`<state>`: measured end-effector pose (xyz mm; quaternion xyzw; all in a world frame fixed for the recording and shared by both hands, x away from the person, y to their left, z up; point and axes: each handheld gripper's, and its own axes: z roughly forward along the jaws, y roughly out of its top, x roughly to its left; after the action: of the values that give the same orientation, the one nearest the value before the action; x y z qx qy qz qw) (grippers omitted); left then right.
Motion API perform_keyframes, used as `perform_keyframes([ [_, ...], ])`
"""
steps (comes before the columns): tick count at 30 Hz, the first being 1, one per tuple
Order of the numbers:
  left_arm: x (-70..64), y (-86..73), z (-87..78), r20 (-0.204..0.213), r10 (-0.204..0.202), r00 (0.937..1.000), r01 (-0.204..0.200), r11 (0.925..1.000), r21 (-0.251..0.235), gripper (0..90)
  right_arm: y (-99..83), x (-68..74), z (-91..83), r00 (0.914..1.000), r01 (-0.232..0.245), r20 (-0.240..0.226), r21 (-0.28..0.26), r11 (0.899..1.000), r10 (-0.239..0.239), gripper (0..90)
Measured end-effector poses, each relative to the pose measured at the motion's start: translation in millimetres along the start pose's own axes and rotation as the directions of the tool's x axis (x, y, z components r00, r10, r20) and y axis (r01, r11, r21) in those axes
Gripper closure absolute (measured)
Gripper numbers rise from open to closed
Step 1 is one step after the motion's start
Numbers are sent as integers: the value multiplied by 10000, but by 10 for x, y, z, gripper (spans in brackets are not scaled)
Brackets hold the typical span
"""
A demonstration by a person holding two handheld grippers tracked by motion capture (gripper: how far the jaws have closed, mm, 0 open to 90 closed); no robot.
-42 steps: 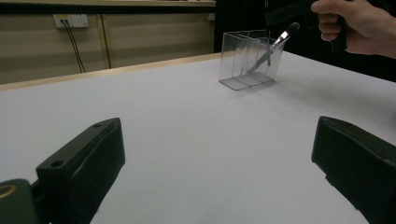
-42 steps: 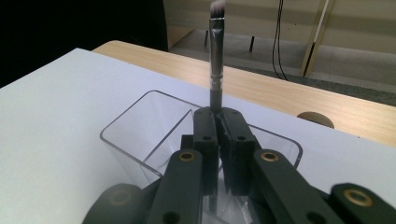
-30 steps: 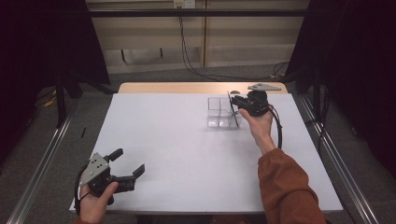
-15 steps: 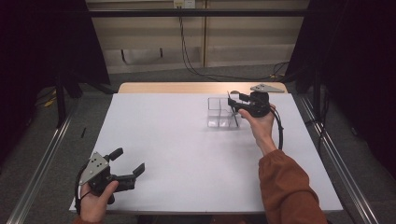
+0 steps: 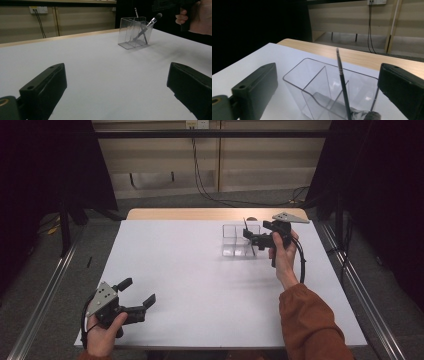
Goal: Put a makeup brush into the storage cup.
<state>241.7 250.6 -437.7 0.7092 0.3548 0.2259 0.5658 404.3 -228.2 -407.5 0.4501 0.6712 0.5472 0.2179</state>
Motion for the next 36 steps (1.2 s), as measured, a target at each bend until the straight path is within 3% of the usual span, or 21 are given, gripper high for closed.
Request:
perform_keyframes([
  [6, -4, -11, -39, 17, 2, 10000, -2, 10000, -98, 27, -29, 72, -54, 9989, 140, 443, -246, 9996, -129, 45],
  [12, 0, -1, -17, 64, 32, 10000, -31, 9999, -119, 27, -78, 92, -102, 9984, 124, 555, -267, 9996, -109, 46],
  [23, 9, 1, 10, 148, 162, 9998, -160, 9998, -100, 20, -160, 61, -358, 9942, 438, 993, -347, 9984, -402, 16],
  [30, 15, -2, 11, 204, -41, 9998, 45, 9999, -162, 18, -223, 74, -508, 9951, 423, 913, -361, 9985, -388, 10],
  [36, 17, 3, 12, 241, 74, 9997, -68, 9997, -239, 18, -287, 74, -606, 9951, 380, 933, -506, 9980, -332, 11],
])
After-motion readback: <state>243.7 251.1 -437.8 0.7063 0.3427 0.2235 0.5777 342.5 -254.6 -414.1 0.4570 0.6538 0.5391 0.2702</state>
